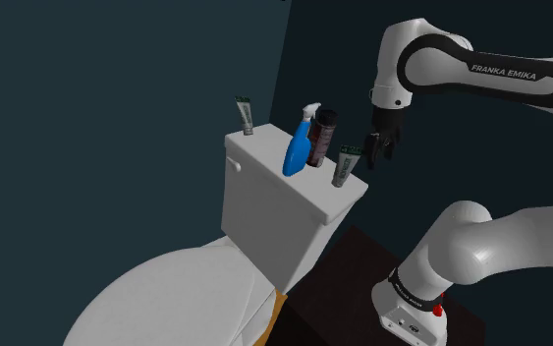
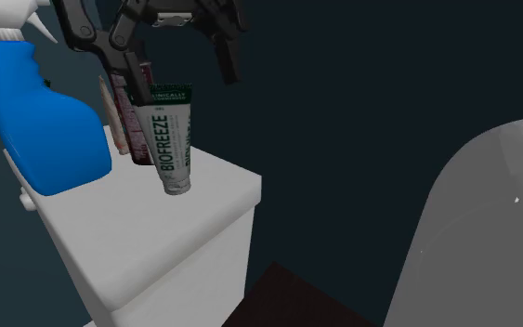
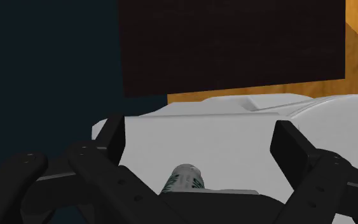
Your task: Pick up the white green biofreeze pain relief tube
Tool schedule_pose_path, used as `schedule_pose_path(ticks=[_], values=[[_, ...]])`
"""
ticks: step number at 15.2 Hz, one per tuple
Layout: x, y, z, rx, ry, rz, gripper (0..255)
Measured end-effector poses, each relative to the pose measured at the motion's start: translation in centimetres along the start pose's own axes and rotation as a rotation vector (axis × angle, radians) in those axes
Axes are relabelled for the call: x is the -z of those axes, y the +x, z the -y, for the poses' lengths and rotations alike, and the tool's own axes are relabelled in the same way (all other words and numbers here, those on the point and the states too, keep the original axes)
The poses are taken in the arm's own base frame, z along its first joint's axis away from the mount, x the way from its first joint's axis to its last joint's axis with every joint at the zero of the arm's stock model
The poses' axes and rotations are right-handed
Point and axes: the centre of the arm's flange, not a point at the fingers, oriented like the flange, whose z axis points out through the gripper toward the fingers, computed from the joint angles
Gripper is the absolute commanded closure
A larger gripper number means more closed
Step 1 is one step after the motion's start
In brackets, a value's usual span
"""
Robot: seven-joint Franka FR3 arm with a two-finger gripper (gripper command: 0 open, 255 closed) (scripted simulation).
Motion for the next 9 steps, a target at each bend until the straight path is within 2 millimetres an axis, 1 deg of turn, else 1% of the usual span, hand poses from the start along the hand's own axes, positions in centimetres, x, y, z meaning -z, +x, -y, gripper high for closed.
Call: schedule_pose_path(ticks=[2,4,6,7,9], values=[[0.4,0.2,-0.3,0.030,0.003,-0.014,0],[1.4,0.9,-1.9,0.145,0.014,-0.060,0],[2.6,2.1,-3.0,0.284,0.026,-0.114,0],[3.2,2.6,-4.2,0.354,0.032,-0.143,0],[3.3,3.3,-4.6,0.422,0.035,-0.167,0]])
